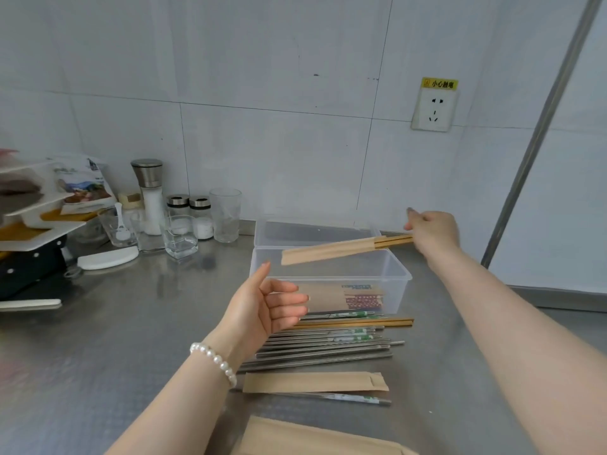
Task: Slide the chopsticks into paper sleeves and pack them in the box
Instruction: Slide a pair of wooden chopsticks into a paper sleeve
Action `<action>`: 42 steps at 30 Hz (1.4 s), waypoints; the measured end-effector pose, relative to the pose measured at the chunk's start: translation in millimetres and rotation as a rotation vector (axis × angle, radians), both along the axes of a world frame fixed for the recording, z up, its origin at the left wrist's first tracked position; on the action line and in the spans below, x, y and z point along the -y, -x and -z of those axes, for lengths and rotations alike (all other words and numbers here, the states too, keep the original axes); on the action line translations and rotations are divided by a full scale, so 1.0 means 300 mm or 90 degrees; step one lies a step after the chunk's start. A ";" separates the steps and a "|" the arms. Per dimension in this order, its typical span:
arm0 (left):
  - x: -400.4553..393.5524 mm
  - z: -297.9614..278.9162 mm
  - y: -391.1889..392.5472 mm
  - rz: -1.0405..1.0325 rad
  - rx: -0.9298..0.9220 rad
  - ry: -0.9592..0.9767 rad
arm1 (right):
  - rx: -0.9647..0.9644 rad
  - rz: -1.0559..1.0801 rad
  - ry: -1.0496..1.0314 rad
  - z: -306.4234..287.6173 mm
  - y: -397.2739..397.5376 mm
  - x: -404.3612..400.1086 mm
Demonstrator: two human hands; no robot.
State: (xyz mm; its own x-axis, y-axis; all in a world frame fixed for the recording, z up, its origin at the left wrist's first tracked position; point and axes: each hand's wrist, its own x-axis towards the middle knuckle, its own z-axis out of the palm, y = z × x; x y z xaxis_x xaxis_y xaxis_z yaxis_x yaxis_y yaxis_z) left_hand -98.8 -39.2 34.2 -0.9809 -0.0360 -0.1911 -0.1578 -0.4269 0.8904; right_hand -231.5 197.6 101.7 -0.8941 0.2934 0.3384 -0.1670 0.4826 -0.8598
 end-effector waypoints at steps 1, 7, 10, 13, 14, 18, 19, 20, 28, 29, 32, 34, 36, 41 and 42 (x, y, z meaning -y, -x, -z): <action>-0.003 0.002 -0.002 0.016 0.002 0.010 | 0.029 0.000 -0.035 0.005 0.033 0.028; -0.003 0.014 -0.001 0.058 0.005 0.041 | 0.183 0.019 -0.146 0.034 0.120 0.199; -0.004 0.018 0.003 0.062 0.004 0.037 | 0.185 0.029 -0.170 0.058 0.121 0.245; -0.005 0.019 0.009 0.066 -0.001 0.029 | 0.130 0.037 -0.250 0.096 0.123 0.254; -0.005 0.018 0.011 0.068 -0.004 0.026 | 0.110 0.045 -0.293 0.108 0.122 0.249; -0.002 0.018 0.012 0.068 -0.015 0.015 | 0.151 0.004 -0.384 0.121 0.122 0.228; -0.001 0.019 0.012 0.069 -0.017 0.015 | 0.177 -0.019 -0.407 0.113 0.125 0.225; -0.001 0.020 0.013 0.071 -0.018 0.013 | 0.201 -0.037 -0.432 0.104 0.128 0.222; -0.001 0.022 0.019 0.069 -0.015 0.021 | 0.073 -0.038 -0.357 0.030 0.108 0.154; -0.002 0.024 0.020 0.072 -0.013 0.024 | 0.035 -0.037 -0.329 0.022 0.097 0.144; -0.014 0.031 0.013 0.101 -0.015 0.053 | -0.066 -0.065 -0.291 0.015 0.036 0.111; -0.026 0.039 0.007 0.128 -0.040 0.090 | -0.129 -0.113 -0.275 0.024 -0.027 0.090; -0.036 0.044 0.001 0.168 -0.078 0.131 | -0.147 -0.199 -0.243 0.039 -0.108 0.069; -0.066 0.049 -0.020 0.228 -0.128 0.278 | 0.083 -0.474 -0.360 0.104 -0.275 0.055; -0.071 0.051 -0.023 0.231 -0.132 0.312 | 0.129 -0.509 -0.375 0.122 -0.293 0.057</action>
State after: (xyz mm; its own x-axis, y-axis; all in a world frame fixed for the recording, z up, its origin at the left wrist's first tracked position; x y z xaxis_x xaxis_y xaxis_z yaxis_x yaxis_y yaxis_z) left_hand -91.8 -18.1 18.9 -0.9617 0.2707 -0.0419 -0.0192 0.0859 0.9961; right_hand -143.7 180.5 65.1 -0.8121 -0.5808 0.0567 -0.5045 0.6499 -0.5684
